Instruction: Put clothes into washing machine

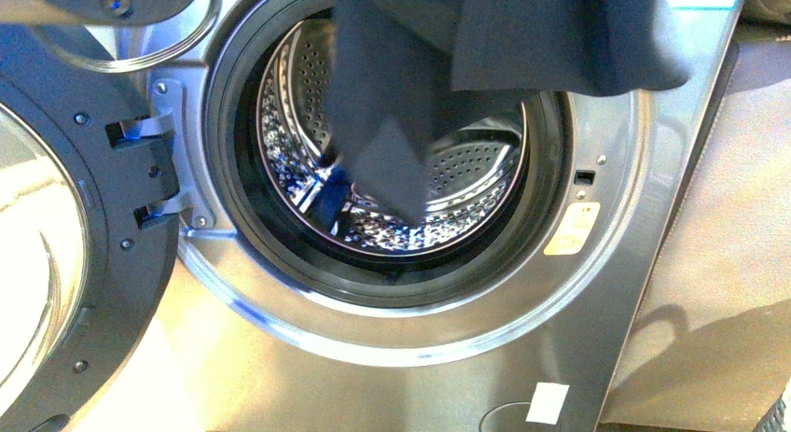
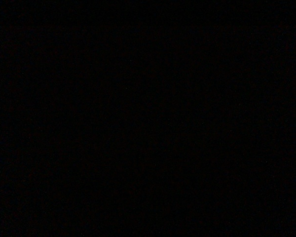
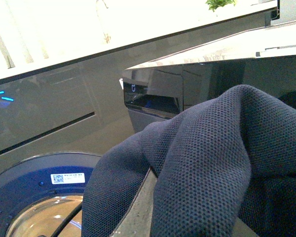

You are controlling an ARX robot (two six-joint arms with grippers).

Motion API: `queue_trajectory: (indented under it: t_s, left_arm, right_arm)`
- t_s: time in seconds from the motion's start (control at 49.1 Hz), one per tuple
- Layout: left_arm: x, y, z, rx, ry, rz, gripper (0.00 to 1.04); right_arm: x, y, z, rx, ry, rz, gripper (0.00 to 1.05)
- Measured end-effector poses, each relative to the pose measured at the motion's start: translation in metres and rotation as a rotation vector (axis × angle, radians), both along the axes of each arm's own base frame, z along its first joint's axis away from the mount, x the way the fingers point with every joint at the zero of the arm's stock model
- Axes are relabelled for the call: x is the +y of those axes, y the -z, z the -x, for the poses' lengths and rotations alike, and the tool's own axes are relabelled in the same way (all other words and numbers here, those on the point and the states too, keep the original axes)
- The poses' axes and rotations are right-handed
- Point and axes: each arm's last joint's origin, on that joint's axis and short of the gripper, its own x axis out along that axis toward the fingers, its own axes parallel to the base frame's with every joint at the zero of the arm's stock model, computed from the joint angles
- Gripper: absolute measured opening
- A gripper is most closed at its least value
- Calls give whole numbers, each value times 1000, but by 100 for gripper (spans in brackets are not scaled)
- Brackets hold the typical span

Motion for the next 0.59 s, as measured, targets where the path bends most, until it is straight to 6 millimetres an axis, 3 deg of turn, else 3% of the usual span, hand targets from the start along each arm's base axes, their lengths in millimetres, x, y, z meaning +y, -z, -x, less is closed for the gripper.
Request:
queue_trajectory:
  t_s: [0.143, 0.326, 0.59]
  left_arm:
    - [5, 4, 6, 3, 12, -1, 35]
    - [12, 6, 15, 12, 17, 6, 12]
    - [21, 22, 16, 83, 27, -86, 9]
  right_arm:
    - [0, 0, 0, 1, -1, -1, 9]
    - [1, 0, 1, 1, -20, 0, 35]
    - [2, 0, 2, 2, -25, -1, 74]
